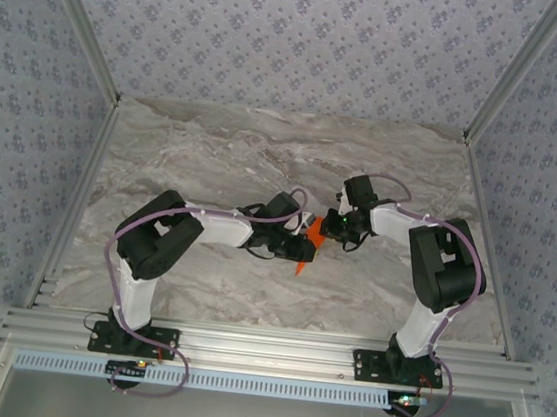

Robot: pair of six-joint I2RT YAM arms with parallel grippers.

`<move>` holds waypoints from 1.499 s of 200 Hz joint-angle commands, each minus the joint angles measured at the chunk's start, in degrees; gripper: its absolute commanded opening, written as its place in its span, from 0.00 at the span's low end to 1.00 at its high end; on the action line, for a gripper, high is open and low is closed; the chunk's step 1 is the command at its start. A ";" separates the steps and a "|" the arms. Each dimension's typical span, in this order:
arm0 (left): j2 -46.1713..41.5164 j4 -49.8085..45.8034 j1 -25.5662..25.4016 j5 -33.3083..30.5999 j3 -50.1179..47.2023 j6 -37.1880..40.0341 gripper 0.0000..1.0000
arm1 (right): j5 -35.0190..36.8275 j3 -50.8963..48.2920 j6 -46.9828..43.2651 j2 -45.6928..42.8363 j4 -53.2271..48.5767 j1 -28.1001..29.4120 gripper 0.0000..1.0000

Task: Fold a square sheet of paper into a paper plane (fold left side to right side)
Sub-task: Fold the wing for the fifth time at the center of the table.

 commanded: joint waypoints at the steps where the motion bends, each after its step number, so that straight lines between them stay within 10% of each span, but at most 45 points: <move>1: 1.50 -1.88 0.10 -1.83 -1.04 0.76 0.20 | 2.48 -0.93 -1.03 0.18 -5.41 -0.35 0.17; 145: 4.50 0.56 -0.17 -1.28 -3.17 -0.94 0.08 | -6.19 -6.35 -0.68 -13.26 1.44 -0.32 0.09; 300: 4.78 1.09 0.55 -0.18 -3.67 -1.97 0.07 | -0.44 -3.69 -1.51 -3.34 2.56 5.18 0.08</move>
